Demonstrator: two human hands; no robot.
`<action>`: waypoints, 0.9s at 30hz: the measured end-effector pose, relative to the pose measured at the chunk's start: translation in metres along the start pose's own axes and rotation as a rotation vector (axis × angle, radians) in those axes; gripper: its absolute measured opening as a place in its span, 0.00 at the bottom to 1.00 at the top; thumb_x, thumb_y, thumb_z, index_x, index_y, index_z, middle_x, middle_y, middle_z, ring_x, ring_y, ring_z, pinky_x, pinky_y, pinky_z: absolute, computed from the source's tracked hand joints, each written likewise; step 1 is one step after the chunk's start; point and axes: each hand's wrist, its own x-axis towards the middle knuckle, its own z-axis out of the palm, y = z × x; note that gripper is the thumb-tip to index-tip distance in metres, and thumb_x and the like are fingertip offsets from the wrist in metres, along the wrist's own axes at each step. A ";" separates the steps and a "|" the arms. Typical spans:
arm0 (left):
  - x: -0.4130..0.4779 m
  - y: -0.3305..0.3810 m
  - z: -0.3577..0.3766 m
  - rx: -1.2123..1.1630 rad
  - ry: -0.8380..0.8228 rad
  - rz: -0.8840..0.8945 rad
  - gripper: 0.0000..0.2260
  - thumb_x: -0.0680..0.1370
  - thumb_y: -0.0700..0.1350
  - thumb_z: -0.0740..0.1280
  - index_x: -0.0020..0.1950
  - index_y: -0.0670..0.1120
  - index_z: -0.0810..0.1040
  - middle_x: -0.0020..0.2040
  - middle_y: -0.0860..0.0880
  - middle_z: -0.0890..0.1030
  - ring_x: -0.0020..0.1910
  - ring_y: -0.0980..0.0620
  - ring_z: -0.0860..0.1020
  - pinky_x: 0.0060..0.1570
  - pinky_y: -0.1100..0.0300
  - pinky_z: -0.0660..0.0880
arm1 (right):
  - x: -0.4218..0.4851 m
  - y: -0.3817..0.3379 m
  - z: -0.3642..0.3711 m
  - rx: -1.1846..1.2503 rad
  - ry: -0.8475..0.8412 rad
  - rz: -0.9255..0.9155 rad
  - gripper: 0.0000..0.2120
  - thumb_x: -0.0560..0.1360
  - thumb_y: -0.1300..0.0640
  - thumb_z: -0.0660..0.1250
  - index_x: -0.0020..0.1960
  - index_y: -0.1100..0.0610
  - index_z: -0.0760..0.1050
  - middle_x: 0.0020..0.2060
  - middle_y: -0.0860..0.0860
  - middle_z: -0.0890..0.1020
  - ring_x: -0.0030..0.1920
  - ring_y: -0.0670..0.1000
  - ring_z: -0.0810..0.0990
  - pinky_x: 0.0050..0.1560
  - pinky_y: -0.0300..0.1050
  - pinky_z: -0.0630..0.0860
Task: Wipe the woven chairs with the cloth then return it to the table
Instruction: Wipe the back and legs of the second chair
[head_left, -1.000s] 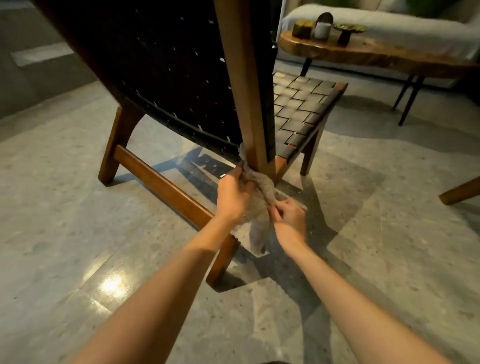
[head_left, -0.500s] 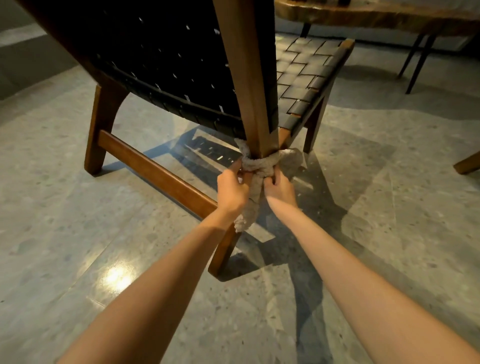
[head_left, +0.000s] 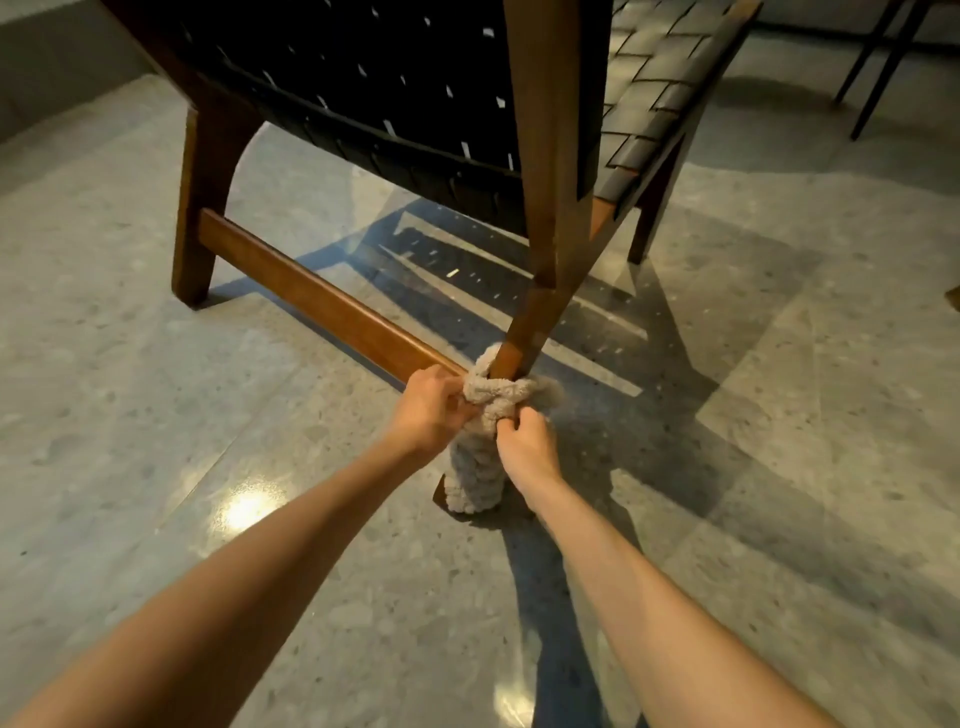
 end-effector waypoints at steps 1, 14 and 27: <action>-0.004 -0.004 0.004 0.032 0.012 0.007 0.05 0.78 0.44 0.66 0.48 0.46 0.81 0.46 0.50 0.75 0.48 0.53 0.72 0.43 0.67 0.62 | -0.001 0.002 0.002 -0.015 0.015 0.014 0.12 0.81 0.57 0.56 0.60 0.58 0.74 0.50 0.51 0.76 0.58 0.52 0.76 0.58 0.46 0.71; -0.039 -0.040 0.031 -0.167 0.020 -0.356 0.11 0.74 0.43 0.71 0.49 0.49 0.70 0.50 0.48 0.76 0.44 0.54 0.73 0.35 0.67 0.67 | -0.017 0.040 0.031 0.085 -0.112 0.042 0.20 0.78 0.59 0.63 0.69 0.56 0.68 0.65 0.53 0.75 0.65 0.52 0.73 0.64 0.43 0.68; -0.046 -0.016 0.054 -0.201 0.153 -0.096 0.16 0.77 0.35 0.66 0.64 0.43 0.73 0.61 0.45 0.74 0.58 0.49 0.74 0.58 0.56 0.74 | -0.014 0.041 0.036 0.131 0.009 -0.106 0.16 0.81 0.58 0.59 0.68 0.56 0.69 0.62 0.52 0.77 0.63 0.50 0.76 0.58 0.40 0.71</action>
